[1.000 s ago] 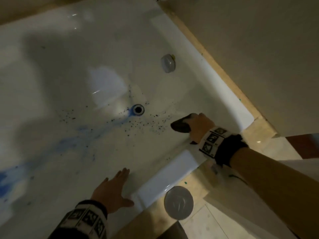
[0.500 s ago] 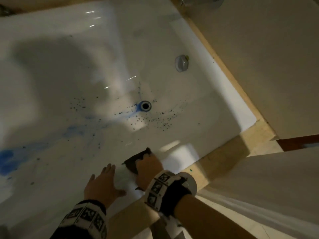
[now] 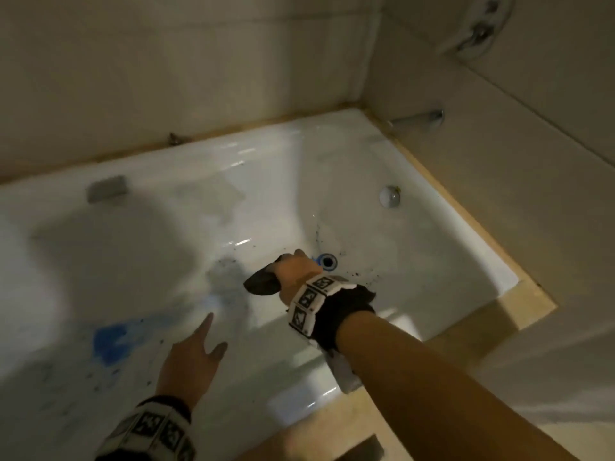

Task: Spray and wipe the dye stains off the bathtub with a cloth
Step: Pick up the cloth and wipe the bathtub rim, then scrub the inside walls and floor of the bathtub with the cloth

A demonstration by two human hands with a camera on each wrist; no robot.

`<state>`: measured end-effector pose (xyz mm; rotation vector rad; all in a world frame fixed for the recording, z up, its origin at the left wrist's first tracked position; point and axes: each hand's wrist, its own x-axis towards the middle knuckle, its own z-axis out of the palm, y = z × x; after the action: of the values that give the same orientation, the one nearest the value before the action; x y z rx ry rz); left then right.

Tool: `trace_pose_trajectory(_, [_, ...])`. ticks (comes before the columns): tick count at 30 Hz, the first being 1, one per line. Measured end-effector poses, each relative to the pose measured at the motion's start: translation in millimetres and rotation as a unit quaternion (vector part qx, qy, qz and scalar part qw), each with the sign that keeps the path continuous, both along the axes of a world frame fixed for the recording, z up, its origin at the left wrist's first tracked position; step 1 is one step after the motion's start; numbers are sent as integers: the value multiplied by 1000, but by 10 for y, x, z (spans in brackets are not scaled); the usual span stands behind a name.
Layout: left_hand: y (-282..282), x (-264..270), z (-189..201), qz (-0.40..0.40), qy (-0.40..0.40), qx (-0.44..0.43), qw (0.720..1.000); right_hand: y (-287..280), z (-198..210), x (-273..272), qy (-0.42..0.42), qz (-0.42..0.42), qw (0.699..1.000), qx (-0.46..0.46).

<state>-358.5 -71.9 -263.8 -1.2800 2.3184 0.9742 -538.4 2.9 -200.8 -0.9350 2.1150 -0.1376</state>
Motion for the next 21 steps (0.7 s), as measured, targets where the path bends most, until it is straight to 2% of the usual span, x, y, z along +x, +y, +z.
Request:
trace_pose_trajectory(3, [-303,97,531,60,102,-4,993,-214,708,215,52,44,996,-60])
trace_pose_trajectory(10, [-728,545,1645,91,202,-105,969,-867,1802,869,87,157,975,-127])
trace_pose_trajectory(12, [-802,711,1864,131,248,-107,954,-953,2005,971,79,188,965,-162])
trace_pose_trajectory(15, [-800,1055,2124,197,327,-83,921,-1013,2169,1127,7,190,962,-196])
trace_pose_trajectory(18, [-760,1403,2249,243,333,-70,908,-1090,2242,1374,-35,222,953,-201])
trace_pose_trajectory(21, [-764,1667,2364,303,343,-87,885,-1291,2300,1672,-26,270,941,-202])
